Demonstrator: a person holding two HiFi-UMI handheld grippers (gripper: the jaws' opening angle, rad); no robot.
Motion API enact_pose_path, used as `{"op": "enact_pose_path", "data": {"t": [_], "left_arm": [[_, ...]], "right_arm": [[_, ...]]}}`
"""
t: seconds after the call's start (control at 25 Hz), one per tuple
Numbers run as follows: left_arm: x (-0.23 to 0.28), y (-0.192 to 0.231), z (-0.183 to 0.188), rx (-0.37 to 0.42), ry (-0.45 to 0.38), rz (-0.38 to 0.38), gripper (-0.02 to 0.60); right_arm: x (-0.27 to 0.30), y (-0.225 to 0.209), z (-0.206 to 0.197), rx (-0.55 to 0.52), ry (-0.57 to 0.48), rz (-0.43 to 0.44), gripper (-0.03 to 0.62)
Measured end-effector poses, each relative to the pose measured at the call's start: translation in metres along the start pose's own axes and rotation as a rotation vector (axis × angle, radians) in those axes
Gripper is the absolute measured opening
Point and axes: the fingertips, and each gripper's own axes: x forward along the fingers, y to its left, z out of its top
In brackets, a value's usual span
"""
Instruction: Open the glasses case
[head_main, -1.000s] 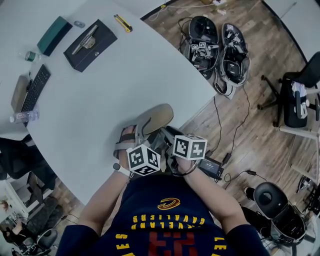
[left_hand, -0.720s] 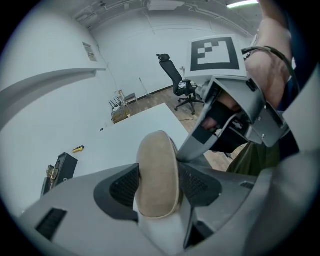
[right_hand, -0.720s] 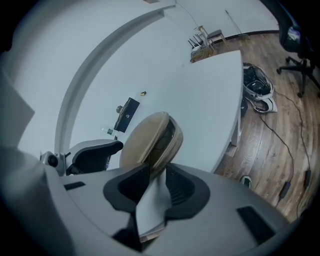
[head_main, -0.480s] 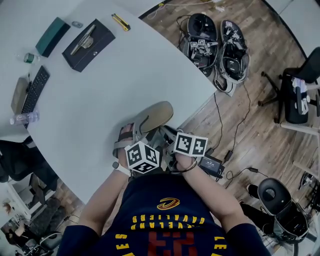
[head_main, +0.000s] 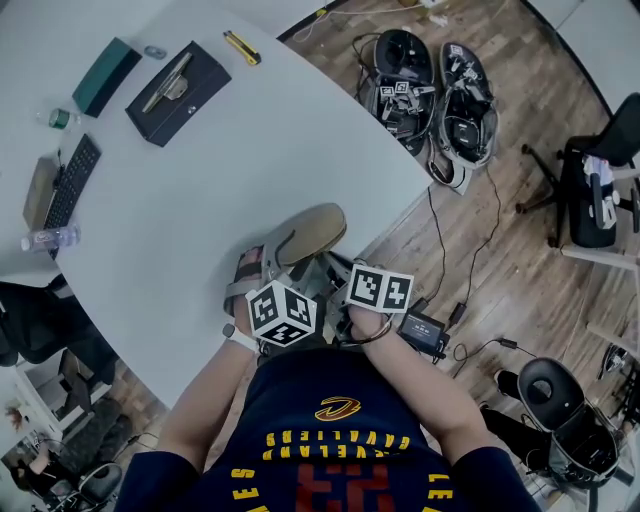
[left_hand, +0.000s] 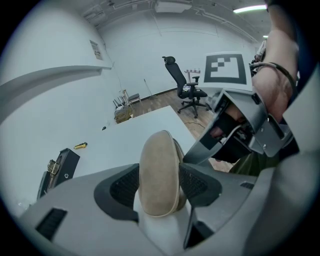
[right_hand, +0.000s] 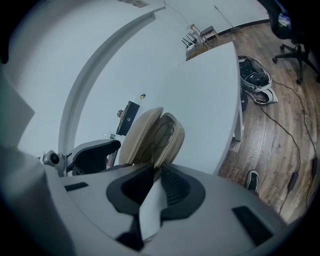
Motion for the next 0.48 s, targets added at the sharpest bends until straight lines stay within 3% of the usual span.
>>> {"op": "enact_pose_path", "data": {"t": [0.32,0.48], "left_arm": [[-0.012,0.025,0.007,-0.034,-0.033,0.025,0.261],[-0.016,0.039,0.007,-0.056,-0.042,0.025,0.216]], "right_arm": [[-0.001,0.0,0.0,-0.017,0.008,-0.009,0.055],[-0.002,0.0,0.0,-0.027,0.01,-0.014,0.054]]}}
